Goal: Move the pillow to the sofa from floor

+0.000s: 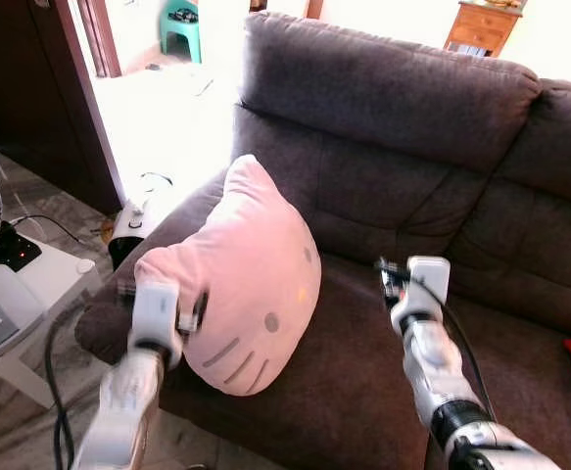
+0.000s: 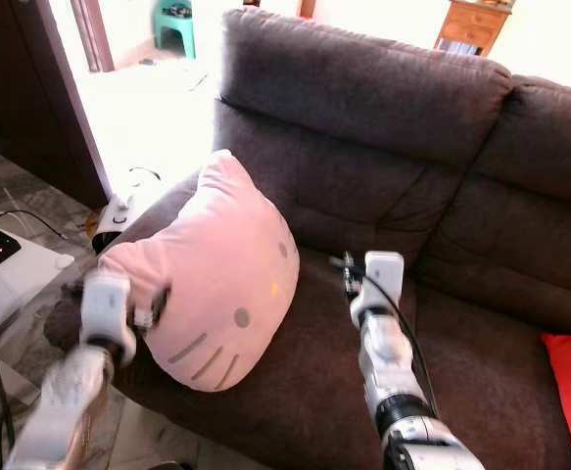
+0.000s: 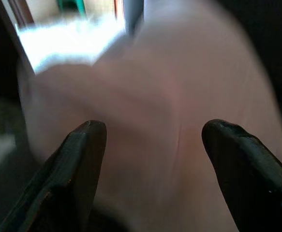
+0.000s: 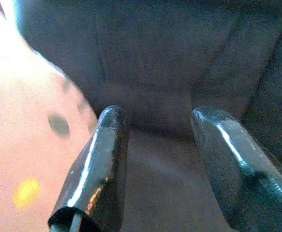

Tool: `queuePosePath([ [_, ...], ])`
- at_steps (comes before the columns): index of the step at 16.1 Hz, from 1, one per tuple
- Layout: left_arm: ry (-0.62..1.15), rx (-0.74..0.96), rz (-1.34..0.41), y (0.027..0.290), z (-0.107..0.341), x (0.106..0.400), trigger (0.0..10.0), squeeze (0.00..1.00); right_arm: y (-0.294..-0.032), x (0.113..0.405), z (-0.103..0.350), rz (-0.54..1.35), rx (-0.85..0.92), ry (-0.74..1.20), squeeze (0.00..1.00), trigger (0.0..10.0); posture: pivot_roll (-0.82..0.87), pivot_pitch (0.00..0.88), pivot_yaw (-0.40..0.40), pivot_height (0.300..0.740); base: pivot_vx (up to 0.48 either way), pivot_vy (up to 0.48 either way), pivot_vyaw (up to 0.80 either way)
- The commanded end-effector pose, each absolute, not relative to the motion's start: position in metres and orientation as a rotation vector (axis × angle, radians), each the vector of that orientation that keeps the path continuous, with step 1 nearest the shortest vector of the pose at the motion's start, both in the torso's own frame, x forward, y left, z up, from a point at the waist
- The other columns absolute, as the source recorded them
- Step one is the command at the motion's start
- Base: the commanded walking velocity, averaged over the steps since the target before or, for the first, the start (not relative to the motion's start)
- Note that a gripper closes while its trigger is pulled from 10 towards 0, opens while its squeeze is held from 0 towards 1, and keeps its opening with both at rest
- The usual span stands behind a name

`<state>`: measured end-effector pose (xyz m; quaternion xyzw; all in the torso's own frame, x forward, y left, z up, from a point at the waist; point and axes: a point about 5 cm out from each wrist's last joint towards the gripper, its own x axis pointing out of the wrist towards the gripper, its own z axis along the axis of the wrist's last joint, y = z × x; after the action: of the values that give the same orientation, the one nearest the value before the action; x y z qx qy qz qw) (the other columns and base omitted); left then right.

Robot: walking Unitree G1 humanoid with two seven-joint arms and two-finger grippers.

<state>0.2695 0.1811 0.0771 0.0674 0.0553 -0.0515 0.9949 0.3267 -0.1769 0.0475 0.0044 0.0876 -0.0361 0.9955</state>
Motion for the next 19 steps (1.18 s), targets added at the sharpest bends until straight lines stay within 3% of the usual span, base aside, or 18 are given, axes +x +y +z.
queuePosePath([
  [1, 0.188, 0.112, -0.105, 0.182, 0.059, 0.262, 10.0, 0.00, -0.184, 0.317, 0.032, -0.104, 0.001, 0.261, 0.00, 10.0, 0.23, 0.062, -0.125, 0.740, 0.000, 0.000, 0.00],
  [12, 0.561, 0.040, 0.126, 0.217, -0.037, 0.195, 10.0, 0.00, -0.191, 0.257, -0.034, -0.088, -0.045, 0.625, 0.00, 10.0, 0.23, 0.088, -0.129, 0.740, 0.000, 0.000, 0.00],
  [19, 0.681, -0.009, 0.185, 0.218, -0.059, 0.194, 10.0, 0.00, -0.187, 0.232, -0.055, -0.052, 0.007, 0.769, 0.00, 10.0, 0.23, 0.094, -0.137, 0.740, 0.000, 0.000, 0.00],
])
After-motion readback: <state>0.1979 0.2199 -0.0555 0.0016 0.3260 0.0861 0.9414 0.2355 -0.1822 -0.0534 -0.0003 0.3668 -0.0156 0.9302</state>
